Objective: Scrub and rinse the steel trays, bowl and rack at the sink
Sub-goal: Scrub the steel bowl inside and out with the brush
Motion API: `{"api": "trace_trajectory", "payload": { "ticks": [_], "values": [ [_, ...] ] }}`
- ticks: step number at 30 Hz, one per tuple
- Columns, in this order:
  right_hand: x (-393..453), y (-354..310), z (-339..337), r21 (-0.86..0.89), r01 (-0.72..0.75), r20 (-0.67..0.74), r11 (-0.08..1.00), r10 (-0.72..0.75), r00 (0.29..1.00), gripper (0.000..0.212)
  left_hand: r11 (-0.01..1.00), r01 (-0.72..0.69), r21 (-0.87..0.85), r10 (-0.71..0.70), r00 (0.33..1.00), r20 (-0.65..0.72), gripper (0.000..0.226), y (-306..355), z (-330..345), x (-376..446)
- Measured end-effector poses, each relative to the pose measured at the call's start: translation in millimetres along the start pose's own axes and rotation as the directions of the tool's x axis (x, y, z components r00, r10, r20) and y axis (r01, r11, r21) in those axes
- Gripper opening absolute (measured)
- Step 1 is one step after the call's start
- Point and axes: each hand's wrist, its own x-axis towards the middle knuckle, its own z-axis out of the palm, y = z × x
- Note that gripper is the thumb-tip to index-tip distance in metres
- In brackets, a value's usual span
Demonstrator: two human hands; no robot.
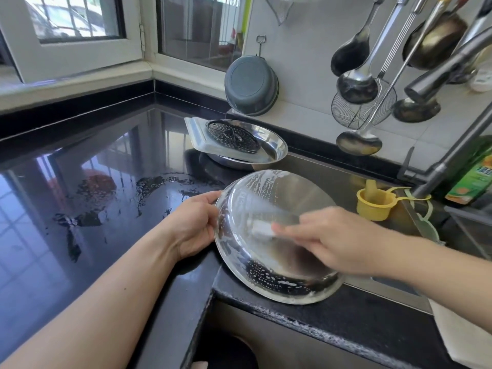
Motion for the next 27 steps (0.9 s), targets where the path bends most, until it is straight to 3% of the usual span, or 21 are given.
{"api": "trace_trajectory", "payload": {
  "ticks": [4, 9, 15, 19, 23, 25, 27],
  "values": [
    [-28, -2, -1, -0.016, -0.04, 0.061, 0.999, 0.041, 0.997, 0.047, 1.0, -0.003, 0.004, 0.003, 1.0, -0.006, 0.069, -1, 0, 0],
    [10, 14, -11, -0.094, -0.252, -0.02, 0.963, 0.251, 0.968, 0.046, 1.0, -0.004, 0.017, 0.005, 0.998, -0.058, 0.066, 0, -1, 1],
    [-14, -41, -3, -0.026, -0.1, -0.018, 0.995, 0.099, 0.995, 0.046, 0.999, -0.017, 0.027, 0.019, 0.996, -0.082, 0.068, -1, 0, -2],
    [-32, -16, -6, 0.024, -0.262, 0.018, 0.965, 0.262, 0.965, 0.042, 0.999, -0.012, 0.036, 0.015, 0.996, -0.091, 0.07, -1, -2, -1],
    [-43, -32, -13, 0.068, -0.23, 0.123, 0.971, 0.22, 0.968, 0.04, 0.999, -0.012, 0.033, 0.015, 0.997, -0.072, 0.068, 0, 0, -4],
    [-36, -40, -12, 0.053, -0.2, 0.105, 0.978, 0.194, 0.975, 0.041, 0.999, -0.015, 0.032, 0.017, 0.998, -0.067, 0.067, 1, 1, -5],
    [-22, -30, -15, 0.028, -0.272, 0.067, 0.962, 0.269, 0.961, 0.041, 0.999, -0.014, 0.035, 0.017, 0.998, -0.069, 0.068, 1, 2, -5]
  ]
}}
